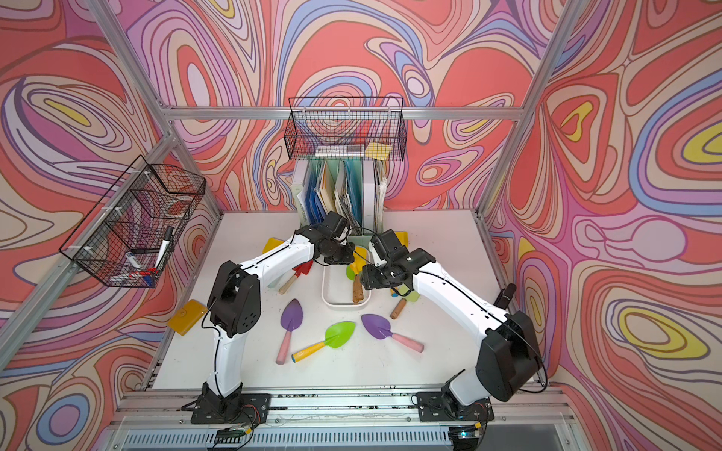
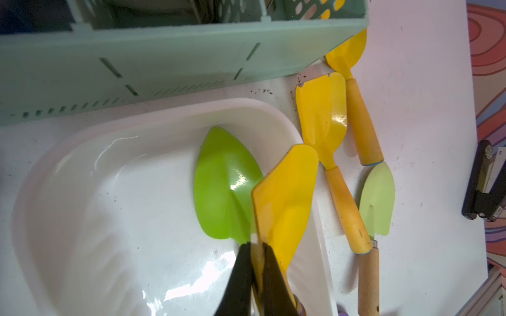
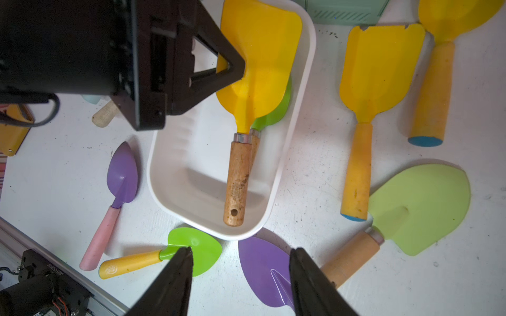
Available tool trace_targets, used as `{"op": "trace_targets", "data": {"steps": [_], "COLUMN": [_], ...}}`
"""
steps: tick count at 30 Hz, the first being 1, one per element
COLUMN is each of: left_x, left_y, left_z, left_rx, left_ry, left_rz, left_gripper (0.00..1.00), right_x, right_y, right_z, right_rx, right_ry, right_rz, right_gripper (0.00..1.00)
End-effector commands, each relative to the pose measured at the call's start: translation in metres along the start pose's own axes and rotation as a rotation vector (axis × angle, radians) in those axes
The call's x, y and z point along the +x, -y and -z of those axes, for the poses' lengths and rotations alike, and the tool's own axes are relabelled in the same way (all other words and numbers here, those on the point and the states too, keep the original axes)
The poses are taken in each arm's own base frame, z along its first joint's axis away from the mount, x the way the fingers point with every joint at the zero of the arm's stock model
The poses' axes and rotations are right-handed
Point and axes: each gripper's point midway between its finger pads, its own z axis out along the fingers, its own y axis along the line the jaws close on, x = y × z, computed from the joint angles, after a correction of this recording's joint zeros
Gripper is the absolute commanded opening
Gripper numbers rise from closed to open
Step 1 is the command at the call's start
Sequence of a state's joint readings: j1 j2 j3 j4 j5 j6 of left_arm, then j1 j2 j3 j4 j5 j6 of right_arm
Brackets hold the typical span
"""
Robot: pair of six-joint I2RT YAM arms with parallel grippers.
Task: Put the shovel into the storage box
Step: Place the shovel in the storage box.
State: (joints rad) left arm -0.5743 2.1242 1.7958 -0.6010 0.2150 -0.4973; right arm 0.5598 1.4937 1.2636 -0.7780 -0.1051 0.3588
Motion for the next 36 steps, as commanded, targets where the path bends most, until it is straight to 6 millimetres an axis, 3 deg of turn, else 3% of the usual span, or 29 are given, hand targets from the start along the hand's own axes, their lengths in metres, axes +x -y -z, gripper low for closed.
{"op": "trace_targets", "data": {"steps": [1, 23, 28, 36], "left_x": [-0.005, 0.009, 0.013, 0.016], "left_y": [-0.004, -0.012, -0.015, -0.018], "left_z": [-0.005, -0.045, -0.051, -0.054], "left_rx": [-0.007, 0.023, 0.02, 0.009], "left_ry": [0.0, -0.062, -0.077, -0.089], "left_rz": [-0.002, 0.054, 0.059, 0.065], "left_gripper": [0.0, 0.01, 0.08, 0.28], "right_x": [0.003, 0.004, 0.004, 0.003], "right_y": [0.001, 0.001, 0.0, -0.001], "right_z": [0.008, 0.003, 0.003, 0.001], "right_rx": [0.009, 0.009, 0.003, -0.002], "right_ry": [0.012, 0.003, 0.004, 0.003], "right_rz": [0.018, 0.017, 0.019, 0.02], "right_gripper": [0.58, 0.58, 0.58, 0.58]}}
